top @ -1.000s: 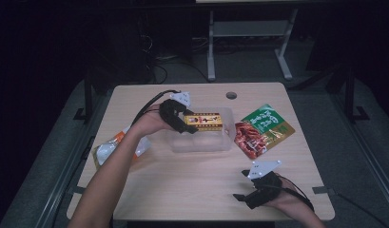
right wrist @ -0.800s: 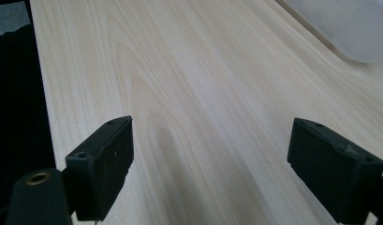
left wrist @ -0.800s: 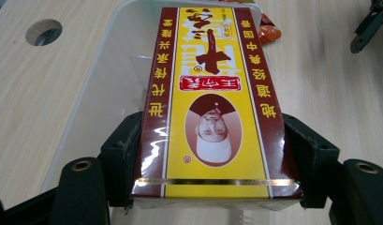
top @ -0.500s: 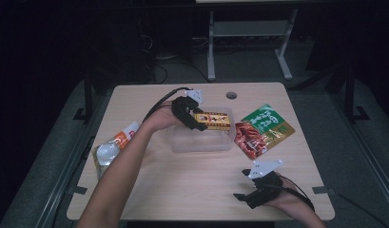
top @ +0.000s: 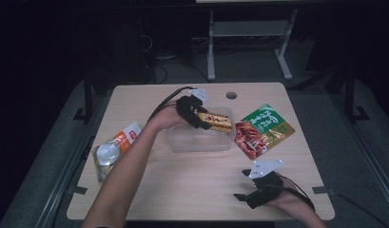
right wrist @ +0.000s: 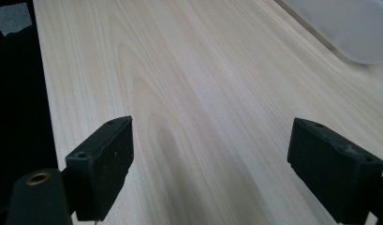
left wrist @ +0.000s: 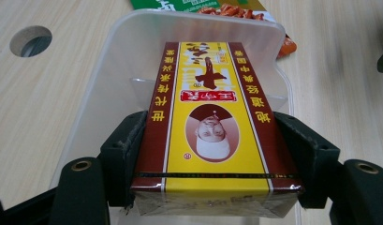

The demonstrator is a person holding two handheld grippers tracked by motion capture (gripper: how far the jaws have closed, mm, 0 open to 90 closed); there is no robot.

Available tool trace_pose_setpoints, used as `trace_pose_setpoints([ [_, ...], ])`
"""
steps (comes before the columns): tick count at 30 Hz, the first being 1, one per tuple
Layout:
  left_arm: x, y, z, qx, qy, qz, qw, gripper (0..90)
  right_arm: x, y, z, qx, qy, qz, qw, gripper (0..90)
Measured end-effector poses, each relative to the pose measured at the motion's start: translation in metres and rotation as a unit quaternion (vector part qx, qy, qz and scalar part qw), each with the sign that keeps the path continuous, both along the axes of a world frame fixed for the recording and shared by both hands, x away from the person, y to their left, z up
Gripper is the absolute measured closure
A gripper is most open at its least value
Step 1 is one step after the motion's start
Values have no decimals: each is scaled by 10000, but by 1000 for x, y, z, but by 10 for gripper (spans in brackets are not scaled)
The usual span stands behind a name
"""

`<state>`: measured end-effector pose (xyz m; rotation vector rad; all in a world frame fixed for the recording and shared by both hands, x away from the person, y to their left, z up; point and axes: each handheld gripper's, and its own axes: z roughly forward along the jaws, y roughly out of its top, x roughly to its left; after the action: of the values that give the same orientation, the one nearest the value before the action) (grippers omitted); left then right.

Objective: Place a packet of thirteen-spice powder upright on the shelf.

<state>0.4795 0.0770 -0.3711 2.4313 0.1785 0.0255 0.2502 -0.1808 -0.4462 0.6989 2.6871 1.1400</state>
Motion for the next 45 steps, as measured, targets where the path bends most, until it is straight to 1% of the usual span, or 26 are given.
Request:
trace_pose_setpoints([
  [2,0,-1,1,-33,12,21,10000,311,0,0,0,4,8,-6,10000,143],
  [6,1,-2,3,-185,25,28,9998,311,0,0,0,-10,4,2,10000,143],
  [9,1,-3,3,-251,14,56,9997,311,0,0,0,-7,7,5,10000,143],
  [14,3,-3,5,-278,35,68,9996,311,0,-1,0,11,17,6,10000,143],
  [17,4,-4,7,-307,6,75,9995,311,0,0,0,10,46,-5,10000,143],
  [19,5,-6,9,-447,23,64,9990,311,0,0,0,9,27,14,10000,143],
  [20,5,-6,10,-466,29,58,9989,311,0,0,0,9,22,19,10000,143],
  [22,5,-9,12,-486,27,52,9988,312,0,0,0,16,19,19,10000,143],
  [25,7,-13,14,-455,-9,12,9990,312,0,0,0,22,21,19,10000,143],
  [30,8,-19,16,-569,0,11,9984,312,0,-1,1,36,43,5,10000,143],
  [36,12,-24,19,-638,23,6,9980,312,-1,-1,0,40,54,34,10000,143],
  [39,13,-29,20,-641,-3,-23,9979,312,-1,0,0,39,57,45,10000,143],
  [41,14,-33,20,-713,12,-5,9975,312,0,0,0,44,68,54,10000,143],
  [45,16,-38,18,-779,35,-9,9970,312,0,-1,-1,17,80,54,10000,143],
])
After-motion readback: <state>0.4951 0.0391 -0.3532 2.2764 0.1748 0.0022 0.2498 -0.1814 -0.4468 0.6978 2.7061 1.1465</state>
